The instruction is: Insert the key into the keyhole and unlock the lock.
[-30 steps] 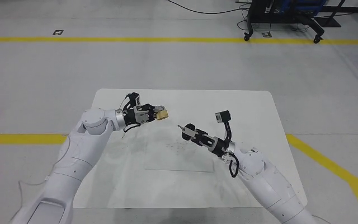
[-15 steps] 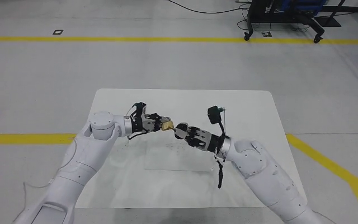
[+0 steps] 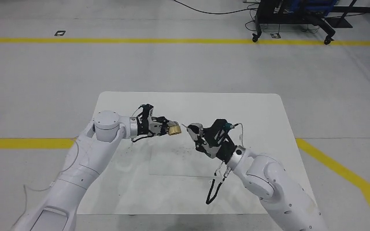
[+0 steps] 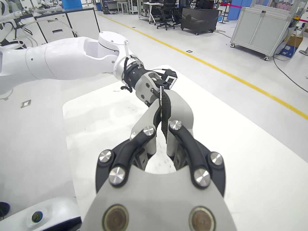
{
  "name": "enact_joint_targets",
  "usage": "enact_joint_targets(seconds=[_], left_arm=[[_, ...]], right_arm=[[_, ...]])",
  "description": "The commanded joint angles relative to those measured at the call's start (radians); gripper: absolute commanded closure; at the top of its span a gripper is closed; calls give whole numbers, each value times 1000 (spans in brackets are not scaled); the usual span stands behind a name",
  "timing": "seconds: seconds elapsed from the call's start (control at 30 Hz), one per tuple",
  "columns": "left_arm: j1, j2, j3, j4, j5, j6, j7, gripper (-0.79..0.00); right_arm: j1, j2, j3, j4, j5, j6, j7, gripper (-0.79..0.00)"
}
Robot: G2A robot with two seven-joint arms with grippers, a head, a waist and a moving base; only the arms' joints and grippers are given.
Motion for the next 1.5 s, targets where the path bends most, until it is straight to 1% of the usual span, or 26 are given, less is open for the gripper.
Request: enact_joint_targets(seconds=[0.0,0.03,0.1,0.13,0.2,0.27,0.33,0.37,0.43,0.53,0.7,0.87,1.0,1.13,1.23,1.47], left_arm=[[4,0,6,-10,29,-2,28,0],[8,0,11,-18,34,21,35,0],[7,-1,8,-25,2,68,17,0],[5,-1,9,-20,0,86,11,0],[1,-1,16,-1,4,117,-3,0],[-9,-2,31,13,18,139,-15,0],[-18,-6,41,21,14,152,-28,0],[-22,-8,48,27,12,160,-33,0],[-31,-12,56,40,8,165,-29,0],[-38,-18,65,58,-6,173,-23,0],[-43,-30,74,83,-50,200,1,0],[-53,-42,81,108,-97,228,20,0],[-61,-46,83,122,-106,228,30,0],[-64,-49,87,127,-100,225,43,0],[-67,-50,93,128,-91,222,43,0],[-70,-52,98,131,-78,219,41,0]], right_arm=[[0,0,0,0,-2,0,0,0],[17,3,3,-13,-91,-15,8,0],[37,12,-13,-67,-399,-15,73,0],[39,15,-36,-109,-507,-45,89,0],[52,24,-67,-174,-701,-141,151,0],[63,30,-90,-213,-791,-245,192,0],[87,34,-113,-233,-847,-372,234,0],[101,35,-120,-240,-886,-405,269,0],[117,32,-155,-242,-906,-468,299,0],[153,23,-212,-208,-940,-522,362,0],[223,-10,-322,-111,-916,-533,439,0],[279,-50,-403,-53,-912,-472,578,0],[297,-75,-437,-41,-906,-404,654,0],[309,-92,-448,-29,-907,-368,696,0],[316,-101,-456,-15,-914,-365,727,0],[332,-123,-472,30,-929,-341,740,0]])
